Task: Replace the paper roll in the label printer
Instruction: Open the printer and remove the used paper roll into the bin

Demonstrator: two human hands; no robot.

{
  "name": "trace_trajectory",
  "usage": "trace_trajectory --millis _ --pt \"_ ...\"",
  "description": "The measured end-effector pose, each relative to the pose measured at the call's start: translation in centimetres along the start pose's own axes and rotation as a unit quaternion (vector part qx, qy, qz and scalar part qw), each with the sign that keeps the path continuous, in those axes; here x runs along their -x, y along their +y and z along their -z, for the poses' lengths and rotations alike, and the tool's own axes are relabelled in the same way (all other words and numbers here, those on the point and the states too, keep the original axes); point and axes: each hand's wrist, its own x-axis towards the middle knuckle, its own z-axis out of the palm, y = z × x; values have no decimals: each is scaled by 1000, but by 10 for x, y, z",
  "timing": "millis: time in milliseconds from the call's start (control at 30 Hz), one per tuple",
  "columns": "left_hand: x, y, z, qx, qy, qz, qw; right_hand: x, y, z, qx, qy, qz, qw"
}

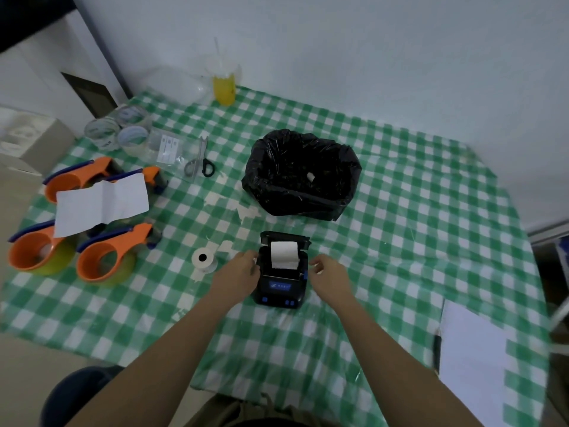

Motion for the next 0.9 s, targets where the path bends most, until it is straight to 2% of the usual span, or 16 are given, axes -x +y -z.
trace_trajectory --millis 167,467,533,667,900 --pt "2 2 1 -3 5 -1 1000 -2 -7 -21 -59 21 10 998" --pt "4 1 4 -16 11 -12 1000 -6 -4 -34 15 64 21 998" --pt "5 1 5 -11 16 -15 1000 -4 -4 -31 26 66 62 996" --pt "4 1 9 1 31 -18 999 8 -1 -20 59 89 199 974" --pt "-3 11 20 45 55 -41 997 22 -28 23 -91 172 209 958"
